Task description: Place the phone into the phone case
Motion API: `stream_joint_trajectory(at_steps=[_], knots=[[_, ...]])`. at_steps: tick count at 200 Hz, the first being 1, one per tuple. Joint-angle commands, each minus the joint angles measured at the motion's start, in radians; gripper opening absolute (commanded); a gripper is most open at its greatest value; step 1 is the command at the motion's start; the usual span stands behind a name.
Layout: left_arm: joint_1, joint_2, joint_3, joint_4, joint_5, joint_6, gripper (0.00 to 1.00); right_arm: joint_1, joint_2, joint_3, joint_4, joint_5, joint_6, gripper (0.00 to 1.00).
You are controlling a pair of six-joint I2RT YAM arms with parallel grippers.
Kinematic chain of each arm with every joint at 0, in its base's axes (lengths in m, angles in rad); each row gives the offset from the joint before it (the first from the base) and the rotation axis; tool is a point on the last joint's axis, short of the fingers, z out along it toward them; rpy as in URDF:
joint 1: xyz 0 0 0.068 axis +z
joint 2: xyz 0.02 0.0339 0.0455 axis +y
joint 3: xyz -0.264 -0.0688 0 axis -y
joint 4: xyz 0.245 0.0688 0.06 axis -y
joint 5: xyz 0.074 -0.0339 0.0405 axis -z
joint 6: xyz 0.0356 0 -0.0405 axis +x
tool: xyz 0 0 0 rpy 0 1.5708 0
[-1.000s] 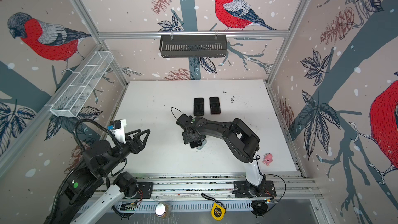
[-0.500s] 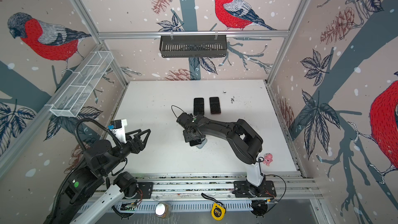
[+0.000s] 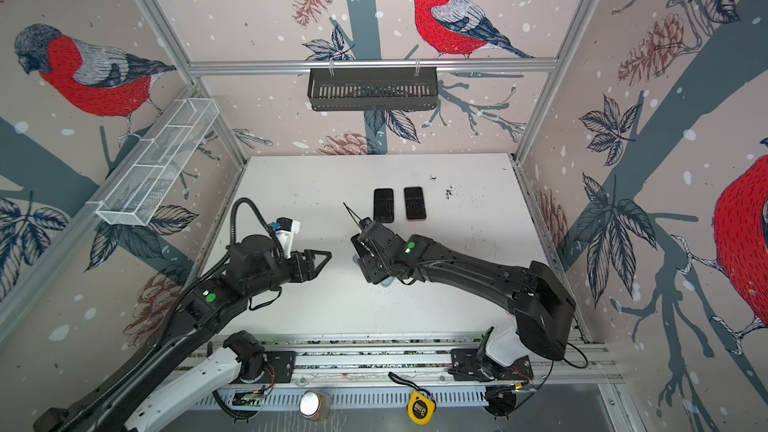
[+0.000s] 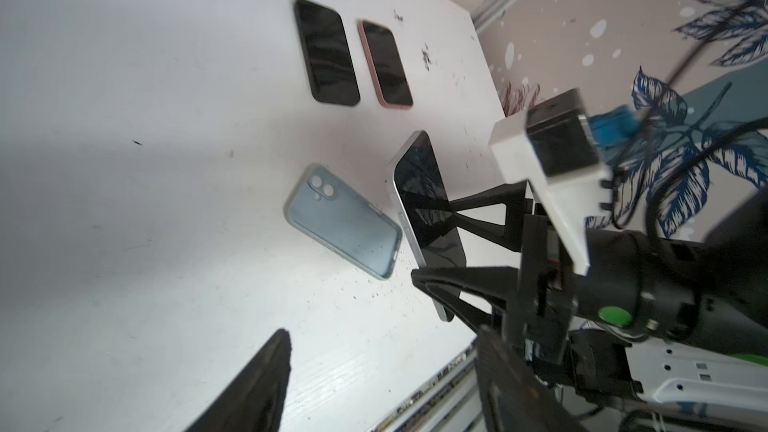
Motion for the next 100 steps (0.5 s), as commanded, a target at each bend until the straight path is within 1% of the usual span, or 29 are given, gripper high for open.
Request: stream_joint_trajectory(at_steps=[1, 17, 31, 65, 100], knots=[[0.002, 0.063, -0.003, 0.209, 0.163, -0.069, 0.7, 0.032, -0.03, -0.004, 0.073, -0.039, -0.062, 0.65], [0.004, 0.098, -0.025, 0.306, 0.214, -0.12, 0.69, 0.051, -0.04, 0.001, 0.068, -0.041, -0.064, 0.65], [0.004, 0.117, -0.042, 0.363, 0.234, -0.156, 0.66, 0.062, -0.047, 0.007, 0.066, -0.041, -0.063, 0.65], [0.004, 0.122, -0.064, 0.364, 0.222, -0.169, 0.57, 0.073, -0.061, 0.018, 0.062, -0.041, -0.064, 0.65], [0.004, 0.093, -0.092, 0.38, 0.219, -0.192, 0.47, 0.08, -0.062, 0.021, 0.065, -0.055, -0.067, 0.65]])
